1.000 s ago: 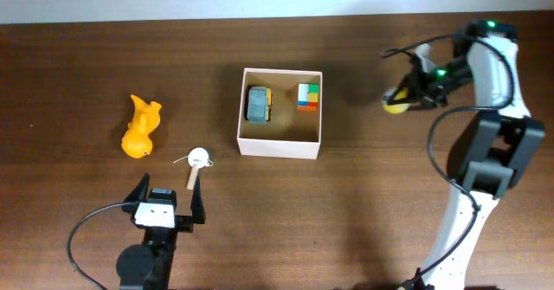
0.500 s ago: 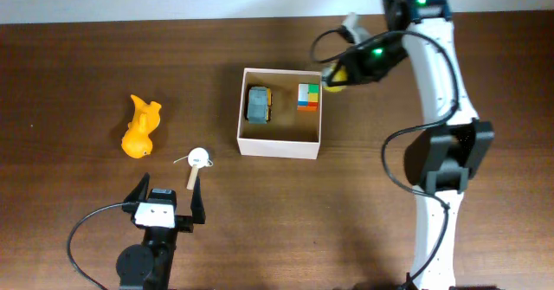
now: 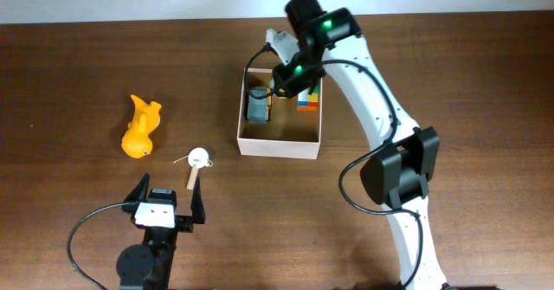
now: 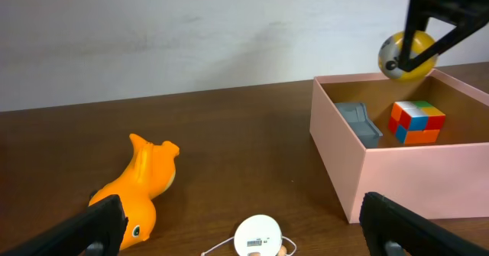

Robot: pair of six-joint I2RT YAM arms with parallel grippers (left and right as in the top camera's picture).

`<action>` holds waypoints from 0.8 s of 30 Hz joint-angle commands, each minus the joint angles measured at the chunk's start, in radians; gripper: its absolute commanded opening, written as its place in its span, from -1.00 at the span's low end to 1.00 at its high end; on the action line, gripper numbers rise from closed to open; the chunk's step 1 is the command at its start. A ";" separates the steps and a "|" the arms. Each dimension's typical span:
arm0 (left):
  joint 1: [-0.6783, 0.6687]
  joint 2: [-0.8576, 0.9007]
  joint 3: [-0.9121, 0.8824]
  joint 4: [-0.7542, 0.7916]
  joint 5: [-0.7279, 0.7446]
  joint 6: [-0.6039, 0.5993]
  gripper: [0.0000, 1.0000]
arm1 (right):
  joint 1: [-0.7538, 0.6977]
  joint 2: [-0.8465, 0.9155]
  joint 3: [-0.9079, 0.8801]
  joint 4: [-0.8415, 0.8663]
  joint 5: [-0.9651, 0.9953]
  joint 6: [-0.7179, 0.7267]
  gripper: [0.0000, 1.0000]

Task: Pack container
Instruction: 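Carry the yellow ball with the right gripper over the box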

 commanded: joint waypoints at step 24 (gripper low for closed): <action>0.004 -0.009 -0.008 0.000 0.011 0.016 0.99 | 0.035 -0.019 -0.305 0.261 0.204 0.161 -0.34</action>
